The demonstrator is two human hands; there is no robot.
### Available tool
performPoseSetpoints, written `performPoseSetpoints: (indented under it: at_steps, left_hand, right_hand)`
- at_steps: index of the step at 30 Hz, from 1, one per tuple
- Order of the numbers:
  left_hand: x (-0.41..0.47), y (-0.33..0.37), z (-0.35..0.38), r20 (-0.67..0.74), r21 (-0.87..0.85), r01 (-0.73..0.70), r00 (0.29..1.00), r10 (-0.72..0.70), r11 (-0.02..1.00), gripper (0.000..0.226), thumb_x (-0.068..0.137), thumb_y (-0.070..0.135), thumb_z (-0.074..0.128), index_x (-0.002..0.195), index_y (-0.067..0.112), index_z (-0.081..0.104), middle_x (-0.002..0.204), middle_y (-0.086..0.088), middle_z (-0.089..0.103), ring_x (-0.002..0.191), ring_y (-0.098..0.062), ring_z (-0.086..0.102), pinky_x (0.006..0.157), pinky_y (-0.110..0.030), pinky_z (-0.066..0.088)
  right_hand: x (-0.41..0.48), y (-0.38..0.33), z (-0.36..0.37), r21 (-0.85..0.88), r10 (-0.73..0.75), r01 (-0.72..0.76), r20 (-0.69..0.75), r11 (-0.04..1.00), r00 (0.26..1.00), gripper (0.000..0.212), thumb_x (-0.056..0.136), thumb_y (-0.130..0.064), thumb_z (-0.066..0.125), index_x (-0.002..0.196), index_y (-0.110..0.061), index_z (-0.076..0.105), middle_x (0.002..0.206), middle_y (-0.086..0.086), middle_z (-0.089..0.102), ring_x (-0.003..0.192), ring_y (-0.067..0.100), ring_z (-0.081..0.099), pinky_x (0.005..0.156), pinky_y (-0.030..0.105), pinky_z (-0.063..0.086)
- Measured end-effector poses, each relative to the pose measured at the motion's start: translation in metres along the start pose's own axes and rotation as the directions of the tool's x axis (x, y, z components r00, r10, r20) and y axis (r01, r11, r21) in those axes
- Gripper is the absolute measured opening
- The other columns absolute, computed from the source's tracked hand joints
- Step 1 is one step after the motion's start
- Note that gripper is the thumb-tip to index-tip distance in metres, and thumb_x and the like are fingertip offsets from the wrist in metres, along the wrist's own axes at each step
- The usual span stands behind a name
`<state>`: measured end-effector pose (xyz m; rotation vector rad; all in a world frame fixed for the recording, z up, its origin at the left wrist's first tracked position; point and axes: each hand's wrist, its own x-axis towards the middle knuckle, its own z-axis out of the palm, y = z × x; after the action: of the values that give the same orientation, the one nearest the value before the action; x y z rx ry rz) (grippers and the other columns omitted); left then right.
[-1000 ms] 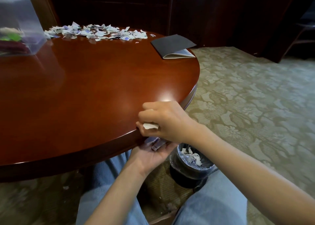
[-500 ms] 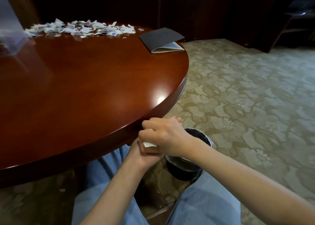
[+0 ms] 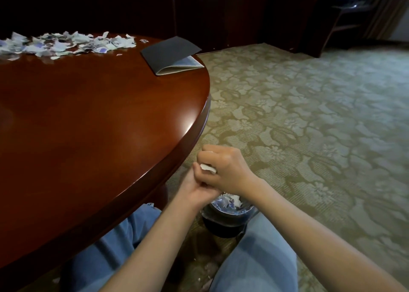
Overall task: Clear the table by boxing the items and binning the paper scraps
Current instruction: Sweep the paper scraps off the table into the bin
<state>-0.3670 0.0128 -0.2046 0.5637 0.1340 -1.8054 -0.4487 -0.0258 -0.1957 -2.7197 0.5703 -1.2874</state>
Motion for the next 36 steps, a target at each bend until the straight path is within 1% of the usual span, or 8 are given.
performPoseSetpoints:
  at_steps: [2,5,10,18,24,27,33,36]
  left_hand:
    - [0.009,-0.006,0.01,0.053,0.009,0.008,0.999,-0.008,1.0,0.02,0.044,-0.009,0.077,0.058,0.001,0.066,0.054,-0.008,0.062,0.047,-0.018,0.065,0.048,-0.023,0.054]
    - [0.038,-0.012,0.013,-0.034,0.072,-0.018,0.999,0.021,0.997,0.016,0.089,0.01,0.05,0.075,0.007,0.056,0.056,-0.007,0.062,0.065,-0.015,0.062,0.05,-0.022,0.054]
    - [0.092,-0.017,0.008,-0.084,0.012,0.045,0.995,-0.044,0.999,0.021,0.098,0.019,0.04,0.086,0.009,0.053,0.079,-0.006,0.057,0.079,-0.015,0.056,0.061,-0.025,0.055]
    - [0.166,-0.026,-0.001,-0.3,0.176,0.084,0.954,-0.028,0.981,0.031,0.1,0.013,0.032,0.074,0.006,0.049,0.056,-0.012,0.06,0.072,-0.018,0.053,0.054,-0.024,0.052]
    - [0.217,-0.031,-0.025,-0.447,0.224,0.205,0.89,-0.087,0.953,0.031,0.102,0.017,0.034,0.078,0.004,0.049,0.075,-0.011,0.05,0.073,-0.019,0.049,0.065,-0.026,0.041]
    - [0.238,-0.033,-0.037,-0.495,0.241,0.239,0.864,-0.093,0.941,0.029,0.102,0.017,0.035,0.081,0.004,0.051,0.08,-0.012,0.052,0.075,-0.021,0.051,0.071,-0.028,0.044]
    - [0.272,-0.034,-0.055,-0.596,0.345,0.342,0.799,-0.077,0.874,0.033,0.098,0.007,0.029,0.071,0.003,0.048,0.074,-0.011,0.05,0.068,-0.02,0.049,0.064,-0.029,0.044]
    - [0.278,-0.032,-0.058,-0.624,0.347,0.37,0.777,-0.082,0.862,0.037,0.1,0.009,0.024,0.08,-0.004,0.052,0.089,-0.015,0.056,0.087,-0.026,0.055,0.088,-0.036,0.041]
  right_hand:
    - [-0.007,0.018,0.003,-0.014,0.082,-0.082,-0.007,0.997,0.997,0.027,0.08,-0.025,0.051,0.057,-0.01,0.054,0.055,0.0,0.049,0.047,0.016,0.047,0.037,0.027,0.041]
    - [-0.016,0.043,0.01,-0.047,0.176,-0.176,-0.013,0.983,0.984,0.029,0.08,-0.028,0.049,0.058,-0.009,0.055,0.055,0.0,0.051,0.047,0.017,0.049,0.038,0.027,0.043]
    - [-0.036,0.089,0.027,-0.129,0.352,-0.347,0.019,0.929,0.936,0.035,0.084,-0.034,0.042,0.063,-0.01,0.056,0.059,0.0,0.053,0.053,0.018,0.054,0.044,0.026,0.041]
    - [-0.073,0.152,0.059,-0.044,0.685,-0.685,0.088,0.728,0.723,0.044,0.085,-0.044,0.034,0.071,-0.008,0.055,0.069,-0.001,0.046,0.07,0.016,0.044,0.064,0.028,0.034]
    - [-0.103,0.193,0.093,0.117,0.897,-0.907,0.141,0.405,0.419,0.014,0.089,-0.024,0.058,0.079,-0.014,0.062,0.09,0.004,0.062,0.089,0.019,0.052,0.08,0.032,0.039]
    - [-0.11,0.203,0.106,0.227,0.968,-0.963,0.166,0.147,0.186,0.025,0.089,-0.024,0.058,0.064,-0.025,0.053,0.09,0.001,0.062,0.092,0.018,0.054,0.084,0.036,0.042]
    - [-0.125,0.224,0.124,0.38,0.944,-0.88,0.273,-0.284,-0.187,0.026,0.087,-0.025,0.059,0.065,-0.022,0.047,0.07,-0.005,0.052,0.071,0.015,0.049,0.069,0.029,0.039]
    - [-0.136,0.231,0.132,0.449,0.865,-0.751,0.375,-0.484,-0.333,0.028,0.086,-0.026,0.063,0.065,-0.018,0.046,0.065,0.0,0.049,0.061,0.016,0.045,0.062,0.03,0.038]
